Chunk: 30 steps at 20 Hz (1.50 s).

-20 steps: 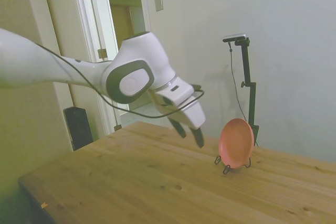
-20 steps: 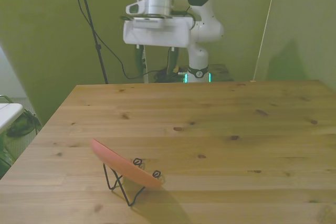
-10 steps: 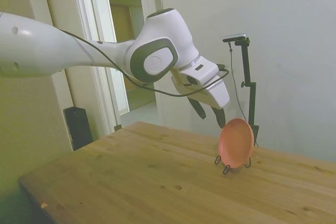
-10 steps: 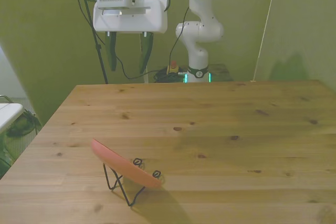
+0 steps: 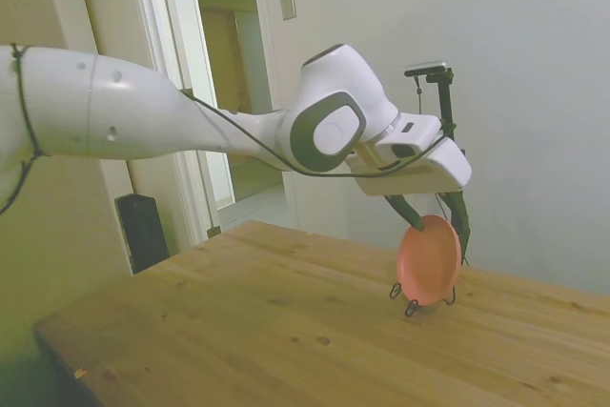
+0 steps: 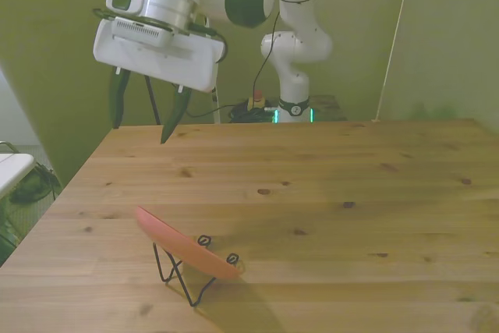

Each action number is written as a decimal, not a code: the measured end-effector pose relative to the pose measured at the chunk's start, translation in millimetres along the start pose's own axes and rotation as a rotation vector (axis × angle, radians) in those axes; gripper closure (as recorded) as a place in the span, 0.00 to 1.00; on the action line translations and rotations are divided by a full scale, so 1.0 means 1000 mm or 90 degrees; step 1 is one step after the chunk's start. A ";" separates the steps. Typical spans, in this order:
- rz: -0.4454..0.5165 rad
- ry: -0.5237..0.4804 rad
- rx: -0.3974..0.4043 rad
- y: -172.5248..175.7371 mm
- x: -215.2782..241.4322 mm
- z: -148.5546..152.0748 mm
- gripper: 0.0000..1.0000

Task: Unload the plate

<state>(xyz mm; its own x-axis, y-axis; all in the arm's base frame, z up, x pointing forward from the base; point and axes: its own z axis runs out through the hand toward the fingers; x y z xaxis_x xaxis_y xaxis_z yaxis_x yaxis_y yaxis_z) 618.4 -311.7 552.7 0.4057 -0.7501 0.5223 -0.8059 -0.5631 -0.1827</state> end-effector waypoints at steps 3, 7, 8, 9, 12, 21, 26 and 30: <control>0.018 0.003 0.016 -0.019 0.017 0.020 0.00; 0.017 -0.009 0.011 -0.035 0.026 0.045 0.00; 0.013 -0.012 0.008 -0.038 0.026 0.050 0.00; 0.007 -0.016 0.006 -0.041 0.025 0.053 0.00; -0.013 -0.025 0.007 -0.051 0.021 0.058 0.00; -0.066 -0.045 0.008 -0.062 0.007 0.076 0.00; -0.086 -0.048 0.001 -0.064 0.005 0.081 0.00; -0.087 -0.043 0.002 -0.068 0.015 0.070 0.00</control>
<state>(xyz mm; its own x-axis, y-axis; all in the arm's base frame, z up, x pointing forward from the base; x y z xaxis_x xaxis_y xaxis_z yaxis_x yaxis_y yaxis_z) 709.4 -308.7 514.6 0.5390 -0.6882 0.4857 -0.7400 -0.6623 -0.1174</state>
